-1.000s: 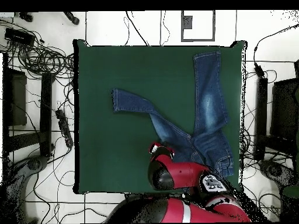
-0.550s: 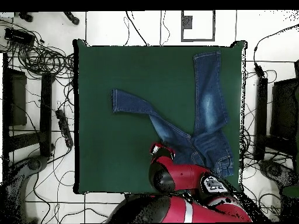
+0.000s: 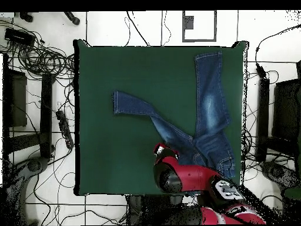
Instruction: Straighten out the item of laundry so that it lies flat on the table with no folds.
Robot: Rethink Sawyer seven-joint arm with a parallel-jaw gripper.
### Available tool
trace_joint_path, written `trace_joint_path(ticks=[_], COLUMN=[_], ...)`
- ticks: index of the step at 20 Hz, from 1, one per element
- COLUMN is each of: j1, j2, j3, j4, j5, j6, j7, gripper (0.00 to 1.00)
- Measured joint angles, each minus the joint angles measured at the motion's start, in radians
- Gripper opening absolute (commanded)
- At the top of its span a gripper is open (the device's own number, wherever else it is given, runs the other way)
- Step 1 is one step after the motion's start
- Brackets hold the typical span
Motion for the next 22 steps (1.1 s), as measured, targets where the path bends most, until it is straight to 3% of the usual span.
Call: trace_joint_path(ticks=[5, 6, 10, 17, 22], j1=[-0.127, -0.188, -0.276, -0.329, -0.332], j2=[-0.110, -0.175, -0.287, -0.408, -0.456], j3=[0.084, 0.120, 0.171, 0.229, 0.263], j4=[0.019, 0.023, 0.024, 0.026, 0.027], j5=[0.006, 0.018, 0.048, 0.081, 0.095], j6=[0.195, 0.304, 0.479, 0.608, 0.633], j7=[0.000, 0.000, 0.000, 0.000, 0.000], gripper=[0.00, 0.00, 0.00, 0.00, 0.00])
